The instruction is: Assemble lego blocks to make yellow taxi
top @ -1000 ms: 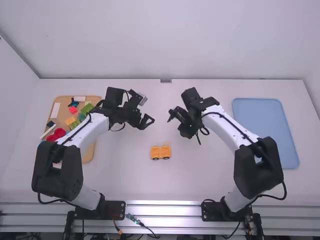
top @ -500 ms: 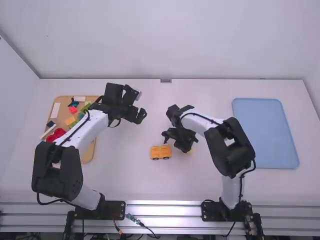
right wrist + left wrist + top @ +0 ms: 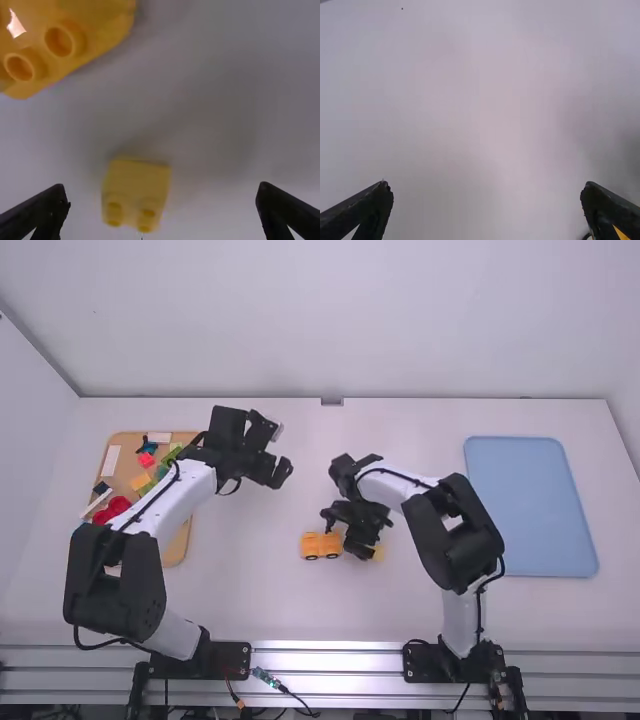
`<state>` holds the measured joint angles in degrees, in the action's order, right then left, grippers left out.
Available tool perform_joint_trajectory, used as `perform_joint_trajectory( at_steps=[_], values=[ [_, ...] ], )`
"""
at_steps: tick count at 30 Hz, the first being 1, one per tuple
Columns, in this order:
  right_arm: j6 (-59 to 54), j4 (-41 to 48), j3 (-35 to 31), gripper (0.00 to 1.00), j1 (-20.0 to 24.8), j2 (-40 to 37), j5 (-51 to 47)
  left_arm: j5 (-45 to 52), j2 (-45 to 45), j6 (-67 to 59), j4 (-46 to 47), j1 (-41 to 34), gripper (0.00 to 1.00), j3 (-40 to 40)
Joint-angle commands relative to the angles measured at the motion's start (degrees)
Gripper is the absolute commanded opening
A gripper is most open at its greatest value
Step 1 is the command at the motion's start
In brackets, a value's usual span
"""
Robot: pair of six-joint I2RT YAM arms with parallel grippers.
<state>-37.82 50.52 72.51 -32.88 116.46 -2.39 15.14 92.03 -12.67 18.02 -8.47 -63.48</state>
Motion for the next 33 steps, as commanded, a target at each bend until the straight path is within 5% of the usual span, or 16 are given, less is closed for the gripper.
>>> perform_joint_trajectory(
  at_steps=[1, 11, 22, 33],
  values=[
    [1.2, -1.18, -0.5, 0.99, -0.13, -0.4, -1.99, 0.29, -1.55, -3.28, 0.89, 0.39, 0.99, -1.14],
    [0.94, -4.33, -1.6, 0.99, 2.75, -16.99, 8.0, 1.03, -1.55, -5.91, 1.29, 0.0, 0.99, -0.5],
    [2.6, -26.36, -23.04, 0.99, 11.8, -36.94, 21.88, 23.13, -1.55, -35.28, 1.33, -0.15, 0.99, 5.55],
    [0.85, -46.31, -38.69, 0.99, 14.75, -39.81, 31.23, 41.12, -1.55, -45.03, -12.13, -0.66, 0.99, 19.74]
  ],
)
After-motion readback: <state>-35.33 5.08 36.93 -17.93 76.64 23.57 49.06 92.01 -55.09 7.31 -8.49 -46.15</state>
